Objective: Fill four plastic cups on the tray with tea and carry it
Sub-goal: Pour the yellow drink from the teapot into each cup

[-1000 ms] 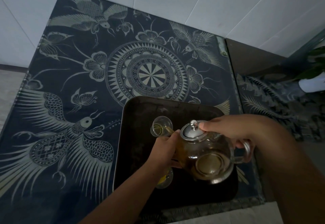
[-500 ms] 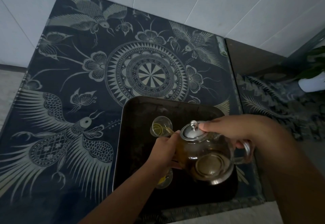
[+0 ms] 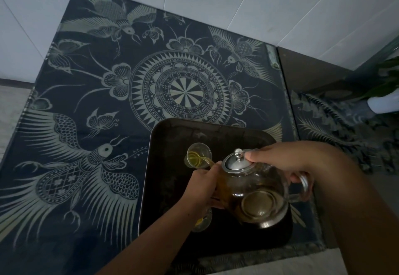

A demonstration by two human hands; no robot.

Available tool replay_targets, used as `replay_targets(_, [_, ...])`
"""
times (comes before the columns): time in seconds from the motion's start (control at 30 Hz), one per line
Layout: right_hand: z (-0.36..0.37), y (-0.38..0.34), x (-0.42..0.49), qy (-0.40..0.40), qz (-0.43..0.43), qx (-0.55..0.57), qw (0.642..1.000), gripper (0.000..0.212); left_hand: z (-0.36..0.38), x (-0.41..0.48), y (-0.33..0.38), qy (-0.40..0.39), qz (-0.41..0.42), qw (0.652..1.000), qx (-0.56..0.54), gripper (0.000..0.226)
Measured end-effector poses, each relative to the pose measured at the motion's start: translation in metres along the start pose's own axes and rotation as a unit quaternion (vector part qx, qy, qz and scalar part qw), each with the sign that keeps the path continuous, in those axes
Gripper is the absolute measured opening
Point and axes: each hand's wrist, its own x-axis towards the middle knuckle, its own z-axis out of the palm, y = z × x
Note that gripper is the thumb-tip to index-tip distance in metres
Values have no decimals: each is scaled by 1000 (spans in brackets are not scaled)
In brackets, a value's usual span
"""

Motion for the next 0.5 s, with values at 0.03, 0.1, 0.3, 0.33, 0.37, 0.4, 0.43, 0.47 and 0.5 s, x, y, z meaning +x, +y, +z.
replay_targets(0.03, [0,0,-1,-5,-1,-1,1000,101,0,0,0,-1,1,1000,1,42])
replay_targets(0.1, [0,0,-3,-8,1,4,1000,96,1,1,-1,1,-1,1000,2,42])
replay_targets(0.3, [1,4,-1,-2,7,13,1000,93,3,1,-2,1,-2,1000,0,41])
replay_targets(0.33, [1,4,-1,-5,6,15,1000,93,3,1,-2,1,-3,1000,3,41])
replay_targets(0.37, [1,4,-1,-7,5,17,1000,94,3,1,-2,1,-4,1000,6,41])
replay_targets(0.4, [2,4,-1,-6,3,19,1000,96,3,2,-2,1,-6,1000,8,42])
replay_targets(0.43, [2,4,0,-4,3,21,1000,100,3,2,-2,0,-7,1000,10,43])
replay_targets(0.47, [1,4,0,-3,5,23,1000,103,2,2,-2,-1,-7,1000,9,44])
replay_targets(0.5, [1,5,0,-3,5,23,1000,102,2,2,-2,-1,-8,1000,8,44])
